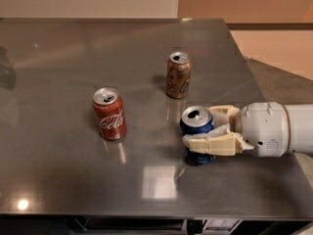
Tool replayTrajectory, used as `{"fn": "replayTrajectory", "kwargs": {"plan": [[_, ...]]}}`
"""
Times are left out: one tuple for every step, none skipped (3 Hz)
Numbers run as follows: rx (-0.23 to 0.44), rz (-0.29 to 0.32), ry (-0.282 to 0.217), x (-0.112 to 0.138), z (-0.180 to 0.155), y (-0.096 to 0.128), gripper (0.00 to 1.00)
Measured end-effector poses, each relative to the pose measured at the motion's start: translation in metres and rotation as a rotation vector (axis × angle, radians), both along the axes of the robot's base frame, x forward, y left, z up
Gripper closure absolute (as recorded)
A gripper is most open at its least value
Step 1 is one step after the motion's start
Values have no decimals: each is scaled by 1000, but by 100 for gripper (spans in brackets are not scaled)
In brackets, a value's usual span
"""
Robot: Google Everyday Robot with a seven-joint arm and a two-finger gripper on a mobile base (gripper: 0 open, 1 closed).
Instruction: Place pepsi can upright
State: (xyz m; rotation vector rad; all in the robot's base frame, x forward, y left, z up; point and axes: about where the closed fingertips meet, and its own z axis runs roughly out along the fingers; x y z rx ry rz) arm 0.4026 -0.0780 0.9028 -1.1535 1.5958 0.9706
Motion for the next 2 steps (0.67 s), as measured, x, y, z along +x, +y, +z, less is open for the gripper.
{"fn": "replayTrajectory", "kwargs": {"plan": [[59, 7, -8, -3, -7, -2, 100], [113, -3, -8, -4, -12, -6, 83]]}}
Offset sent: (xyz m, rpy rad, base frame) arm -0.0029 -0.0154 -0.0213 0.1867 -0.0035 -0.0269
